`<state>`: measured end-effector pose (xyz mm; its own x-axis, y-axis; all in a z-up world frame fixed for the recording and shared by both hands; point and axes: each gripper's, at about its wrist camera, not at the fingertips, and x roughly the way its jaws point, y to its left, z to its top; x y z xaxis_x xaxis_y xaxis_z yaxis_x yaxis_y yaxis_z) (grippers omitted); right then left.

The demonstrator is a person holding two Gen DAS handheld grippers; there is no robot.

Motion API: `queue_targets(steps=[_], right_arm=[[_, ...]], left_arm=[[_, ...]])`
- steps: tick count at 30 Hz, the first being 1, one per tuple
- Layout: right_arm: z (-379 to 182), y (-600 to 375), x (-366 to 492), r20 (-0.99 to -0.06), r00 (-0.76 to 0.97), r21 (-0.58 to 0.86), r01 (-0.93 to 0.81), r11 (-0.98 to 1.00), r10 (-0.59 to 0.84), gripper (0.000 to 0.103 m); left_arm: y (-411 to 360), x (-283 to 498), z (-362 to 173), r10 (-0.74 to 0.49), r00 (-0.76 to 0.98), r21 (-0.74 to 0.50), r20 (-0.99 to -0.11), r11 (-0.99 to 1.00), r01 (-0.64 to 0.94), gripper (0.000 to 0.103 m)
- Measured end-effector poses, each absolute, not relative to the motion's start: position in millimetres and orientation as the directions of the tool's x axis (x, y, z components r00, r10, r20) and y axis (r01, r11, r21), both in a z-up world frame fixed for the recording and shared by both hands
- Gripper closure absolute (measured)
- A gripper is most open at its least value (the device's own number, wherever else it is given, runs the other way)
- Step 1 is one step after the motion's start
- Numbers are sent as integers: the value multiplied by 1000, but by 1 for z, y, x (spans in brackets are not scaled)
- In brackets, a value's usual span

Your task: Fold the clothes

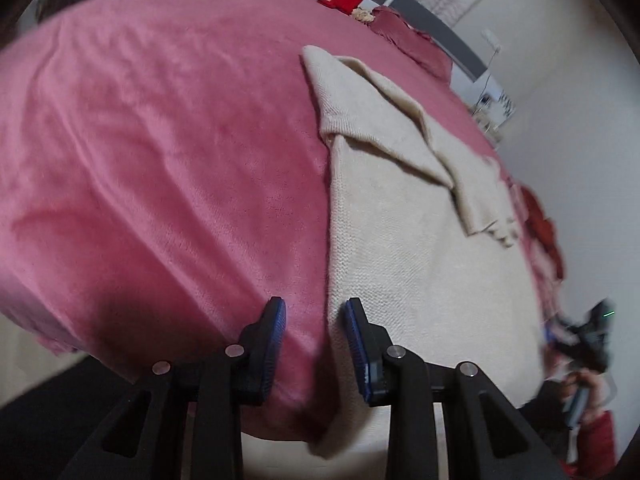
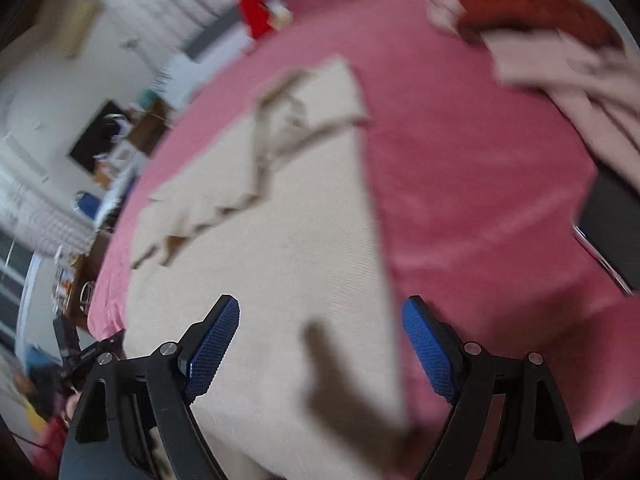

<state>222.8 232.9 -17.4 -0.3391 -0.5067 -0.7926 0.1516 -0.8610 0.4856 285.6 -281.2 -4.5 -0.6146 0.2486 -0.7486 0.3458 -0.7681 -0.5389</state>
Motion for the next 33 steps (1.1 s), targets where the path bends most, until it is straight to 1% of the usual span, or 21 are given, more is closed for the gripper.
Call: queue_targets(steps=[2,5,10,12,15,16,18,19,20,21,22,24,27,29,31,33], right_arm=[[-27,242,215,-794,-266,535,121,-836,-547,18],[-32,239,208,-789,-202,566,131,-814,-580,18],[-36,219,209,-820,-36,542,272,-795,-571,17],[-39,212,214,-817,10,549,314,-774,-576,17],[-41,207,220,-786,57,594,345,-727,-615,15],[-44,206,221,-760,65,628,333,-704,-647,15],[-51,203,222,-693,81,703,298,-646,-717,21],[-54,202,223,-657,88,738,280,-614,-749,33],[-58,200,223,-619,93,771,262,-580,-780,42],[-65,195,225,-610,94,779,249,-575,-787,44],[-69,191,227,-620,83,771,247,-587,-780,50],[-70,191,228,-611,65,777,236,-583,-789,52],[-69,190,235,-562,93,817,216,-534,-822,52],[-69,186,237,-542,133,831,230,-506,-830,52],[-72,176,242,-522,191,847,236,-477,-832,52],[-76,164,246,-532,228,842,246,-480,-816,52]], left_arm=[[-285,284,-9,328,-606,-604,-725,-725,330,68],[-281,281,-15,445,-566,-670,-694,-686,284,68],[-269,277,-23,596,-491,-752,-635,-624,215,65],[-267,274,-29,647,-466,-784,-604,-586,202,65],[-260,266,-33,698,-411,-803,-586,-569,178,65],[-256,261,-33,706,-393,-799,-590,-580,158,64],[-245,254,-28,709,-373,-787,-598,-609,104,64],[-242,251,-26,704,-371,-778,-605,-622,87,64],[-240,249,-25,699,-370,-770,-612,-633,79,64],[-240,248,-24,699,-370,-770,-612,-633,79,64],[-240,248,-25,702,-370,-774,-609,-628,81,64],[-239,248,-28,715,-364,-786,-597,-612,88,64],[-232,248,-41,755,-311,-811,-577,-575,109,64],[-220,245,-47,761,-250,-798,-599,-595,101,64],[-202,240,-52,750,-173,-768,-638,-636,78,64],[-183,235,-56,713,-103,-720,-693,-691,59,64]])
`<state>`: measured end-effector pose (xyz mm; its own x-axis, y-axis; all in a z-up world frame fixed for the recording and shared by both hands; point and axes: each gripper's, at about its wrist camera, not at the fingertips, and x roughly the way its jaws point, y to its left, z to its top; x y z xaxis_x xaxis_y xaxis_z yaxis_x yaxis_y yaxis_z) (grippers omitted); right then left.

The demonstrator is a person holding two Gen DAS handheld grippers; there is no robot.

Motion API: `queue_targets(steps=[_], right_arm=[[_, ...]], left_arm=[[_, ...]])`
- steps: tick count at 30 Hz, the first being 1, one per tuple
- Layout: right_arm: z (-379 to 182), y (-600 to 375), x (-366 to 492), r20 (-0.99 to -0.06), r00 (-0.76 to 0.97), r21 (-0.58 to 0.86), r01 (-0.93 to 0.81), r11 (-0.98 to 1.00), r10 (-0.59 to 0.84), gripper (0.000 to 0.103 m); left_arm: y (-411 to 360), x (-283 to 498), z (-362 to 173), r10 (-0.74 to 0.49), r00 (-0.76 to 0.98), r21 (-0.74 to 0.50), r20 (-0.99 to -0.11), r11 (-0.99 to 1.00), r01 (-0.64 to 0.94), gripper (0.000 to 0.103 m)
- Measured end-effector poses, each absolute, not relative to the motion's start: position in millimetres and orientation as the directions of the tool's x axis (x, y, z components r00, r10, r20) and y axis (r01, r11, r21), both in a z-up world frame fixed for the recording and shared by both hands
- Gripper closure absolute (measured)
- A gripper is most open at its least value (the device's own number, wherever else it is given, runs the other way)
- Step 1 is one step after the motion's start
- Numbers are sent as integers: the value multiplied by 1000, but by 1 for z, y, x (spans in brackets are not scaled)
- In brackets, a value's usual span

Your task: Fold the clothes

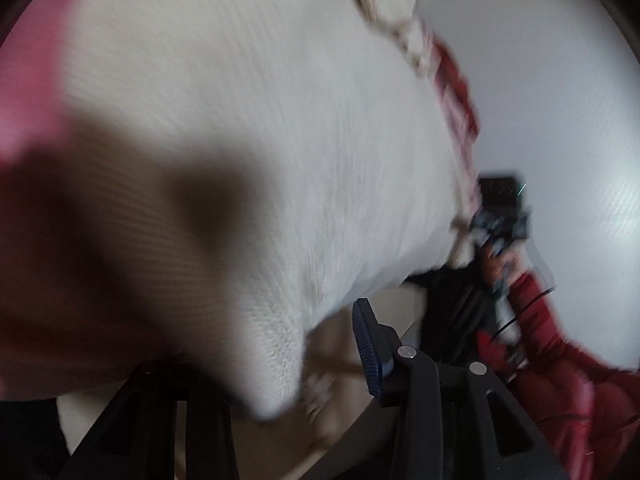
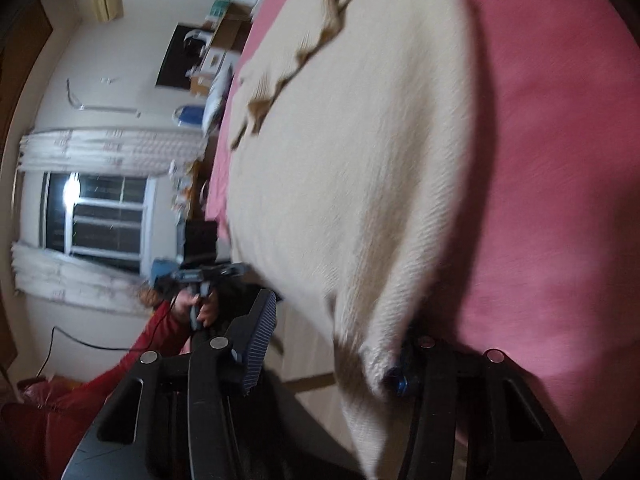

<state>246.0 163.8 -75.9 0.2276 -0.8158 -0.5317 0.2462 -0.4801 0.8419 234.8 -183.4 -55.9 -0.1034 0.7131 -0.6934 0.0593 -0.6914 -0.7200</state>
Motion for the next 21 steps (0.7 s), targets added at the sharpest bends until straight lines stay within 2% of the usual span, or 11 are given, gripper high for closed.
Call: queue_targets(steps=[4,7,11,12,15,21], right_arm=[[-75,156,249,-554,222,827,255,-501,-802,54],[-70,151,253,-579,203,807,279,-520,-790,57],[-70,150,252,-590,187,800,267,-537,-786,71],[-72,149,252,-588,185,802,257,-539,-787,72],[-77,148,248,-586,188,806,241,-541,-789,74],[-85,154,243,-581,175,810,217,-544,-795,72]], left_arm=[[-166,233,-68,587,-23,-587,-809,-808,45,66],[-167,231,-58,573,-76,-576,-816,-817,34,66],[-167,233,-44,557,-121,-563,-821,-827,12,66],[-165,233,-42,551,-123,-556,-825,-831,4,66],[-162,233,-35,577,-136,-580,-805,-814,-20,69],[-165,236,-16,677,-183,-681,-713,-731,-50,88]])
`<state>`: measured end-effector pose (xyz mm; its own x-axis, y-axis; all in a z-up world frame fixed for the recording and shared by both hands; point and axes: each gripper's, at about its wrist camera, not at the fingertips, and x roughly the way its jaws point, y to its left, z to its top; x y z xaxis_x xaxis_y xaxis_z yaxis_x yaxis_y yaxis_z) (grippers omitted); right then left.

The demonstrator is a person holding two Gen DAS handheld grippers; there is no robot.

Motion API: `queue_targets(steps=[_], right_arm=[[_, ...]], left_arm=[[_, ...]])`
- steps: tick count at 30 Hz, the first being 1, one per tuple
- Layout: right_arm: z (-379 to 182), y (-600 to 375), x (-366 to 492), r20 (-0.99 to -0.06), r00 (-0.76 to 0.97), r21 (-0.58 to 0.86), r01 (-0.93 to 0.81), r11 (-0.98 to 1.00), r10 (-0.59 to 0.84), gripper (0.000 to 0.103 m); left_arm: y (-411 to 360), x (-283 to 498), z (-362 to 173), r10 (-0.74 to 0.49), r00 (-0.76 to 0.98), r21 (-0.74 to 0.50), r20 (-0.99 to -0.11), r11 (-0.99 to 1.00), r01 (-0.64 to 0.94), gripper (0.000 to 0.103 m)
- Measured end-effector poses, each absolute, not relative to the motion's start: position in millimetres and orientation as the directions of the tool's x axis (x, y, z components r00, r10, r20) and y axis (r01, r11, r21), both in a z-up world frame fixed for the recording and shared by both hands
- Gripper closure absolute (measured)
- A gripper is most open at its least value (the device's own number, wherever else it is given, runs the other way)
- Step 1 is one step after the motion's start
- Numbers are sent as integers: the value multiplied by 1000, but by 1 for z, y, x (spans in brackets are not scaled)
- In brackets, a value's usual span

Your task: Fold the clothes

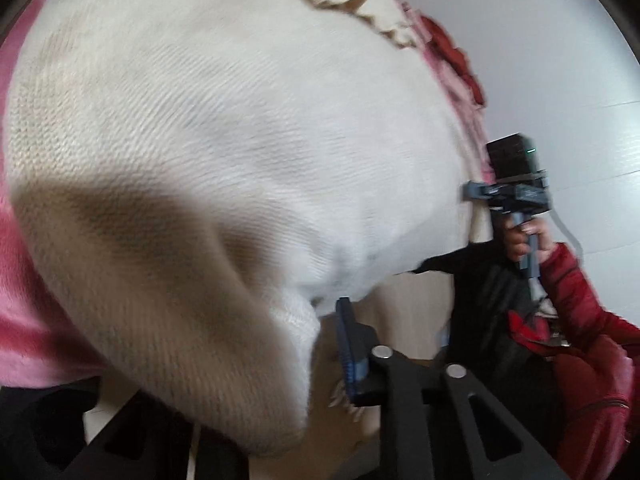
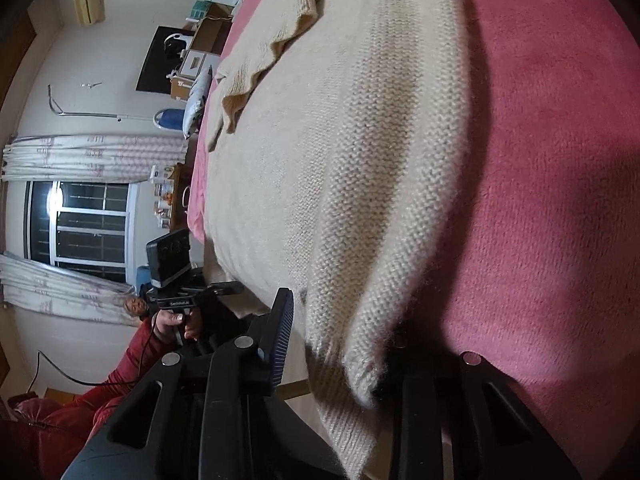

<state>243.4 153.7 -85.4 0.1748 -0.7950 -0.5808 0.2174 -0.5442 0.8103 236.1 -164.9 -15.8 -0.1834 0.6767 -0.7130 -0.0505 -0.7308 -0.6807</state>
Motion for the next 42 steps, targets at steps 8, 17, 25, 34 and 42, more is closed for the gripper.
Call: queue_targets(steps=[8,17,25,34,42], right_arm=[[-67,156,248,-517,129,846,227,-483,-846,90],[-52,143,231,-381,113,920,145,-364,-918,91],[-46,110,78,-310,-105,947,-124,-297,-945,86],[-69,142,10,-318,-389,945,-204,-256,-865,33],[-20,136,60,-471,-280,809,241,-537,-836,32]], left_arm=[[-187,243,15,743,-330,-758,-582,-643,-112,95],[-214,221,45,817,-486,-899,-311,-419,-128,99],[-316,92,39,697,-688,-974,-202,-217,66,91],[-396,64,28,533,-817,-975,-222,-143,172,84],[-344,84,24,588,-704,-887,-398,-444,130,84]])
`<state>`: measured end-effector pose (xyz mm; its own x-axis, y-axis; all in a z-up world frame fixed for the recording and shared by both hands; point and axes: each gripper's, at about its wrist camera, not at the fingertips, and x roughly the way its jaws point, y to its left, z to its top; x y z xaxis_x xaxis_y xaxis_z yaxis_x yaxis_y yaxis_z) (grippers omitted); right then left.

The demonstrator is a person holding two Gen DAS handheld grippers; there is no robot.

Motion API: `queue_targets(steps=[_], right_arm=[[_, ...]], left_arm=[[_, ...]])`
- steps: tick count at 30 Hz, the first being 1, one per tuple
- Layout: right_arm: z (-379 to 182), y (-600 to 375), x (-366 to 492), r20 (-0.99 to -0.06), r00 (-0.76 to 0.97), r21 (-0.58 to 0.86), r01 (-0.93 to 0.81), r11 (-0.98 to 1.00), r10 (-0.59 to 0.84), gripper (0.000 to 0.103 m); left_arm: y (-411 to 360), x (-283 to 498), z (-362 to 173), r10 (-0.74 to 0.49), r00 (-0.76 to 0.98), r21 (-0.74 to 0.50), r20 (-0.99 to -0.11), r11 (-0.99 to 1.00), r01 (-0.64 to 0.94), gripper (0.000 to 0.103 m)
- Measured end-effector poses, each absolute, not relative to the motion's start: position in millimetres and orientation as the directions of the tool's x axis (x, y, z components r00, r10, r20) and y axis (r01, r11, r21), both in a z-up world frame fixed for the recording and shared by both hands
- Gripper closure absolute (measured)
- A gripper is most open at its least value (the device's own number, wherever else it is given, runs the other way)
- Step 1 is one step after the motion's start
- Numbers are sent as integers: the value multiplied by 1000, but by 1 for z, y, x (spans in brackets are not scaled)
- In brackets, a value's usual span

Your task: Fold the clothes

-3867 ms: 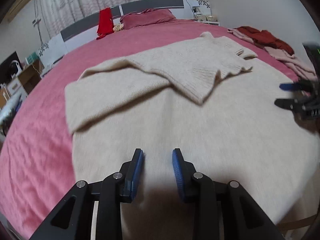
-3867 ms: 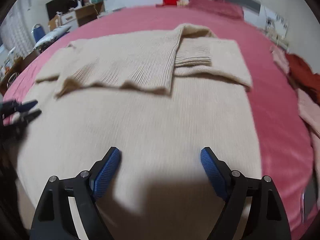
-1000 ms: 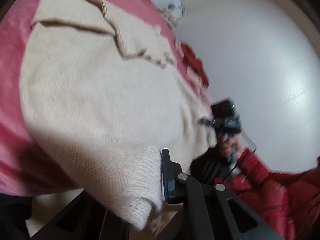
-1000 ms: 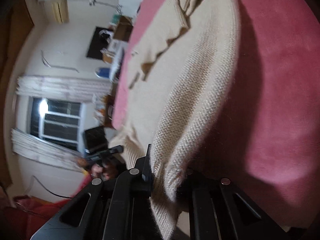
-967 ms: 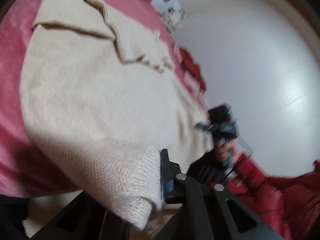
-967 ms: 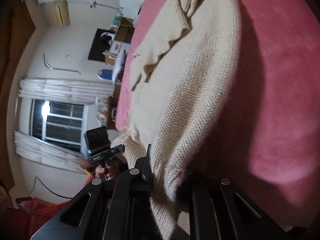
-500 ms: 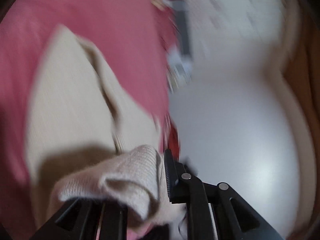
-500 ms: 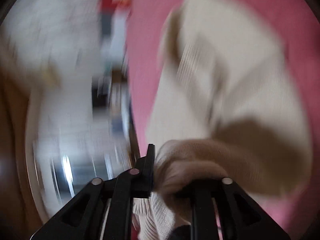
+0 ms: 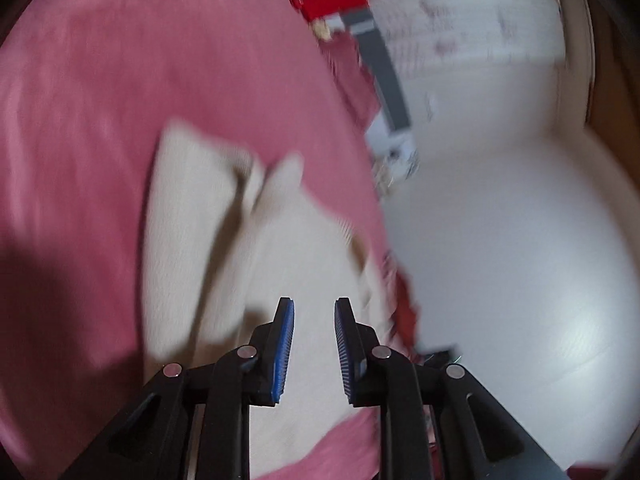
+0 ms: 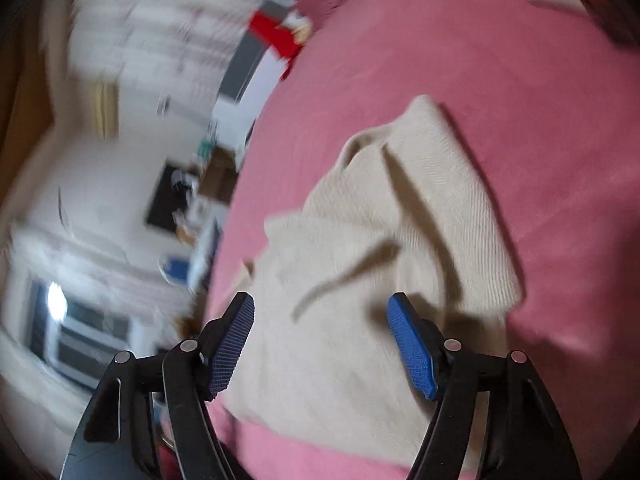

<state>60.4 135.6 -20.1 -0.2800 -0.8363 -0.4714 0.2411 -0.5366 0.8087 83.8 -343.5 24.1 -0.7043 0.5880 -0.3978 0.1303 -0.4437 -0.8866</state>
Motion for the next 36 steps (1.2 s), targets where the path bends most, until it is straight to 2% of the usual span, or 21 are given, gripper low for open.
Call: queue_targets(steps=[3,5,8,10,12,14,16,20,25,28,30,32,36], right_arm=[[-21,119,64,-498,-180,778,339,-529,-848,32],[-28,100,51,-517,-109,772,368,-518,-849,32],[-30,95,18,-521,-102,779,350,-520,-848,32],[-21,116,-11,-526,-251,753,307,-582,-813,32],[-11,159,-35,-549,-494,719,133,-682,-675,32],[-7,192,-33,-542,-565,732,46,-680,-622,28],[-4,216,-15,-517,-543,745,95,-660,-662,25],[-11,244,40,-555,-456,692,210,-690,-695,23],[-23,249,105,-552,-382,645,367,-670,-741,23],[-39,236,121,-608,-353,597,387,-703,-711,23],[-45,226,118,-633,-340,585,378,-717,-695,29],[-48,225,121,-637,-331,573,401,-714,-697,45],[-43,202,108,-695,-309,495,450,-743,-650,47]], left_arm=[[-320,79,15,624,-633,-858,-458,-497,132,84],[-319,78,15,602,-629,-835,-492,-531,145,84],[-327,90,8,559,-663,-833,-498,-520,187,87],[-336,96,7,527,-690,-835,-496,-507,212,87],[-342,105,13,473,-728,-829,-496,-508,234,87],[-349,112,23,401,-768,-807,-500,-537,246,86],[-355,118,31,335,-800,-789,-497,-558,256,85],[-357,122,33,334,-815,-807,-473,-536,248,83],[-335,121,31,354,-742,-733,-569,-627,263,83],[-326,128,38,325,-719,-664,-615,-705,249,83],[-322,129,42,298,-715,-621,-633,-747,238,83],[-318,127,45,278,-712,-587,-645,-777,228,83],[-314,126,48,219,-696,-494,-684,-841,222,82]])
